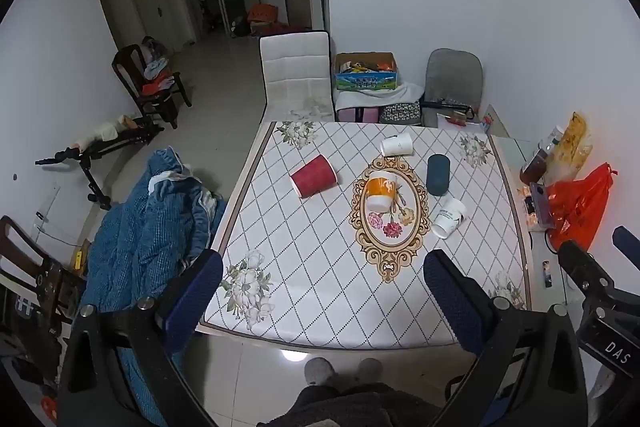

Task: Flip cup upside down

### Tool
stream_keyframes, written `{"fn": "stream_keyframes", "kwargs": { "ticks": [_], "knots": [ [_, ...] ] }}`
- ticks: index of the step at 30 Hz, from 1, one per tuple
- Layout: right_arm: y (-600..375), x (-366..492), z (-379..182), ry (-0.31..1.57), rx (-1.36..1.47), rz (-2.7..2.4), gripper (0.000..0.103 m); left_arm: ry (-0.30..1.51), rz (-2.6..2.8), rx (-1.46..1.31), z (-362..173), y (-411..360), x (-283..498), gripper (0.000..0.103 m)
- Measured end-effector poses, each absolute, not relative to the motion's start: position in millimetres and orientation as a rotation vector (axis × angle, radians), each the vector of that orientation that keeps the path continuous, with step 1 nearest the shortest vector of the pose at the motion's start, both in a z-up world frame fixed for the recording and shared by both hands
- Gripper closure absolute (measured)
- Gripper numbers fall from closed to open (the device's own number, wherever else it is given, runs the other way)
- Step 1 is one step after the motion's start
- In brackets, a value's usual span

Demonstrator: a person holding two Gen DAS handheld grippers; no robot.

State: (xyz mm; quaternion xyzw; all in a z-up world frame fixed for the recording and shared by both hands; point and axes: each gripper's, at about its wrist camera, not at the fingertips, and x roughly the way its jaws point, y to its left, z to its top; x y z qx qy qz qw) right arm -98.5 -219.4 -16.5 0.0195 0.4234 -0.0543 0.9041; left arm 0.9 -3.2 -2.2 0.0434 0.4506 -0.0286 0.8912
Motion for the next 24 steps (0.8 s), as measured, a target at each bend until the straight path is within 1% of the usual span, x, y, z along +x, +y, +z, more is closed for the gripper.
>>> {"fn": "stream_keyframes", "kwargs": {
  "ticks": [14,17,24],
  "knots": [
    [-205.2,-103.7,-17.2,0.867,0.035,-0.134,0.0,0.926,-0.06,0.072,1.0,-8.5,-2.0,0.0],
    [-224.9,-107.1,-2.5,0.861,0.053,-0.127,0.0,0.928,-0.065,0.068,7.9,-4.6,-4.6,0.0],
    [-225.5,-109.7,-0.3,0.856,0.053,-0.126,0.0,0.924,-0.064,0.068,8.9,-5.8,-5.1,0.0]
  ]
}}
